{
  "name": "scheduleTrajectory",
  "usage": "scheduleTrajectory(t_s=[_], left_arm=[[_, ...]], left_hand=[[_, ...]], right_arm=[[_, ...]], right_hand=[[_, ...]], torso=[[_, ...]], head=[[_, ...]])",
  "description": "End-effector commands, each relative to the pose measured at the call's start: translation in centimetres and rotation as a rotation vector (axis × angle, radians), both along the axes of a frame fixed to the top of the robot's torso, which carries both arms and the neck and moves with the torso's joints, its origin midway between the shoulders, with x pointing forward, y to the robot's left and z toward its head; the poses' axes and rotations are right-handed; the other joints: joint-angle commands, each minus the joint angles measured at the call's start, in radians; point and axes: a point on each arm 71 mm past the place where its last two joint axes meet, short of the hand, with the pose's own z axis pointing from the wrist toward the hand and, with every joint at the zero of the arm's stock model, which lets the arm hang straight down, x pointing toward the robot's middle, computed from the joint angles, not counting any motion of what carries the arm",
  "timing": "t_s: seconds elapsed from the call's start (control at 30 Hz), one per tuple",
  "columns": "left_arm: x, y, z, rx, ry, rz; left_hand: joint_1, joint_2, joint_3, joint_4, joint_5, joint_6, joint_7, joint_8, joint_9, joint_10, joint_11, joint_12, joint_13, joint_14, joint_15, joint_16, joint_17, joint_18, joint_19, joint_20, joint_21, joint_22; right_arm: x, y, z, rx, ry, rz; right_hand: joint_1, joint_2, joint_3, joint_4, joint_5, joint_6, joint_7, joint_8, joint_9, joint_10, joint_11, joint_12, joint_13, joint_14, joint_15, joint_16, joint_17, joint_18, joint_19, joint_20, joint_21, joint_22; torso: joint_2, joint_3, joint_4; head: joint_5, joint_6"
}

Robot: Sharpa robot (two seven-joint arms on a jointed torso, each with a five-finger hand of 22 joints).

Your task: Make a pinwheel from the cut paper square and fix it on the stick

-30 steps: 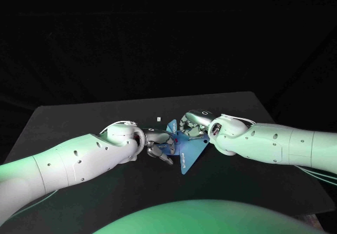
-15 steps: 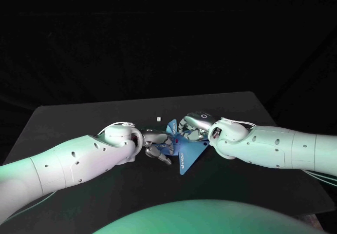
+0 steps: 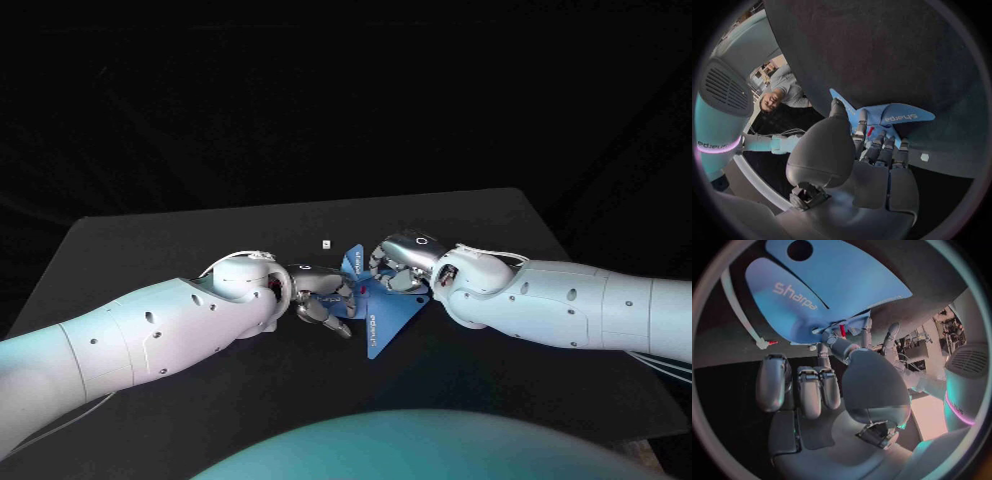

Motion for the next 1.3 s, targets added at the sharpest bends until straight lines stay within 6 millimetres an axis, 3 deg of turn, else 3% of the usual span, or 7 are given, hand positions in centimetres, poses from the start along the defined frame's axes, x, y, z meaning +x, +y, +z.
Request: scheduleTrajectory(t_s=[0.03, 0.67, 1.0, 1.3], left_arm=[[-0.06, 0.11, -0.25, 0.019, 0.009, 0.001], [-0.02, 0.24, -0.43, 0.04, 0.022, 0.006], [-0.04, 0.2, -0.44, 0.042, 0.024, 0.005], [-0.03, 0.23, -0.46, 0.045, 0.025, 0.007]], left_hand=[[0.007, 0.004, -0.005, 0.001, -0.005, 0.008, 0.0, -0.007, -0.001, 0.003, 0.008, -0.002, 0.001, 0.006, 0.004, 0.003, 0.001, -0.002, 0.009, 0.001, 0.006, 0.0], [0.006, 0.005, -0.006, 0.002, -0.005, 0.009, 0.0, -0.007, -0.002, 0.003, 0.008, -0.001, 0.001, 0.006, 0.004, 0.003, 0.001, -0.002, 0.008, 0.001, 0.005, 0.0], [0.005, 0.006, -0.006, 0.002, -0.005, 0.011, 0.0, -0.008, -0.003, 0.001, 0.009, -0.002, 0.001, 0.005, 0.004, 0.003, 0.001, -0.003, 0.009, 0.001, 0.005, 0.0], [0.005, 0.006, -0.007, 0.002, -0.005, 0.012, 0.0, -0.008, -0.004, 0.001, 0.009, -0.002, 0.001, 0.004, 0.005, 0.003, 0.001, -0.003, 0.009, 0.001, 0.005, 0.0]], right_arm=[[-0.1, -0.09, -0.11, -0.015, -0.013, 0.012], [-0.6, -0.2, -0.7, -0.018, 0.012, 0.038], [-0.89, -0.09, -1.01, -0.01, 0.023, 0.039], [-1.07, -0.03, -0.78, 0.017, 0.004, 0.042]], right_hand=[[-0.002, -0.003, 0.002, -0.005, -0.003, 0.004, 0.0, 0.002, 0.001, 0.106, -0.006, 0.003, 0.263, 0.104, 0.002, 0.004, 0.263, -0.001, 0.007, 0.001, -0.002, 0.12], [-0.013, -0.008, 0.004, -0.006, -0.004, -0.003, 0.002, -0.005, -0.003, 0.106, -0.002, 0.003, 0.263, 0.104, -0.002, 0.004, 0.263, 0.004, 0.0, 0.0, -0.025, 0.112], [-0.037, -0.022, 0.0, -0.001, -0.006, -0.025, 0.01, -0.032, -0.024, 0.106, 0.004, 0.003, 0.263, 0.104, -0.005, 0.004, 0.263, 0.006, -0.005, -0.003, -0.038, 0.109], [-0.039, -0.024, 0.001, 0.0, -0.006, -0.029, 0.012, -0.037, -0.028, 0.106, 0.006, 0.003, 0.263, 0.104, -0.004, 0.004, 0.263, 0.006, -0.004, -0.003, -0.038, 0.109]], torso=[[0.0, 0.0008, -0.0008], [0.0, 0.0002, -0.0004], [0.0, -0.0006, 0.0], [0.0, 0.0003, 0.0002]], head=[[0.0, 0.0], [-0.001, 0.0], [-0.002, 0.0], [-0.001, 0.0]])
